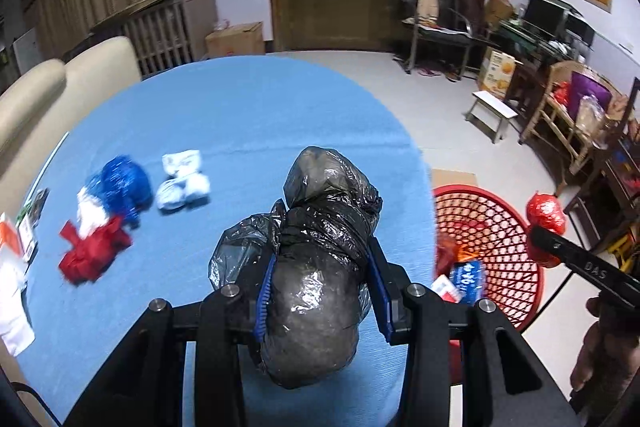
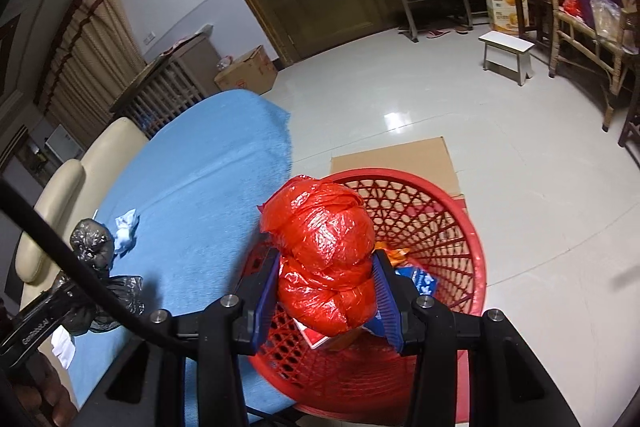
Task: Collect trash
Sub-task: 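Carry the red bag in the right gripper over the basket and release it, then lower the black bag into the basket and open the left gripper, then move the left gripper back to the red cloth bag and grasp it, then grasp the white plastic bag with the right gripper and lift it, then carry the white bag in the right gripper over the red basket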
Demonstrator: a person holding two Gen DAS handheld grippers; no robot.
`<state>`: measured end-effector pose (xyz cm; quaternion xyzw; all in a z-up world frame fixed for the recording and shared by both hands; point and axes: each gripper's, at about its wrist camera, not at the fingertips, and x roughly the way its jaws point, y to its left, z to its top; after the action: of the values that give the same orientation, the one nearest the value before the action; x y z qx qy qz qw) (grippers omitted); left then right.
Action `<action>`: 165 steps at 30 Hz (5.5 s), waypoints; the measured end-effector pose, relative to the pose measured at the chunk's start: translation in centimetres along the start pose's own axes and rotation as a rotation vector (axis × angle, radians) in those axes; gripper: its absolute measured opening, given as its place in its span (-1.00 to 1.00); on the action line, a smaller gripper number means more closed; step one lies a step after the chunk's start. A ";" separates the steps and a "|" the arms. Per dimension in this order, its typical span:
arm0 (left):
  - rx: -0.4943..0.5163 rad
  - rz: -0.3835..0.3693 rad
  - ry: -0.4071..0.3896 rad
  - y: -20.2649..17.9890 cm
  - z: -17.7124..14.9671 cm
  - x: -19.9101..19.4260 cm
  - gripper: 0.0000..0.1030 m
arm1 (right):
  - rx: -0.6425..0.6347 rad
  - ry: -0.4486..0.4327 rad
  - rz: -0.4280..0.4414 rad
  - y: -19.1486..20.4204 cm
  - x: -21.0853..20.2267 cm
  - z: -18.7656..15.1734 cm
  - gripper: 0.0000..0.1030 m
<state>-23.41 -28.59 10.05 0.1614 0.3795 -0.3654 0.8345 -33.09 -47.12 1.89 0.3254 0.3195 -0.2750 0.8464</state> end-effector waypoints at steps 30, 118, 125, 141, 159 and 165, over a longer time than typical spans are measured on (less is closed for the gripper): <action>0.198 -0.191 0.033 -10.5 2.2 2.7 -0.16 | 0.167 -0.017 -0.058 -6.0 -1.0 1.0 0.51; -0.583 0.177 0.041 29.3 -11.8 -1.5 -0.30 | -0.452 0.237 0.248 27.3 7.2 -5.9 0.51; -0.586 0.186 0.043 29.6 -13.4 -1.9 -0.30 | -0.438 0.317 0.347 34.7 11.9 -6.6 0.51; -0.568 0.198 0.029 29.7 -15.2 -3.3 -0.30 | -0.389 0.439 0.399 44.9 20.9 -8.4 0.50; -0.562 0.237 0.034 28.7 -15.0 -4.0 -0.30 | -0.423 0.361 0.389 39.9 16.0 -7.7 -0.37; -0.527 0.255 0.035 26.8 -13.5 -4.1 -0.30 | -0.335 0.339 0.408 33.8 12.3 -6.9 -0.37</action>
<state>-12.53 -0.94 3.99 -0.0084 0.4526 -0.1435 0.8801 -4.90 -23.76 1.70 0.2803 0.4249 0.0151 0.8606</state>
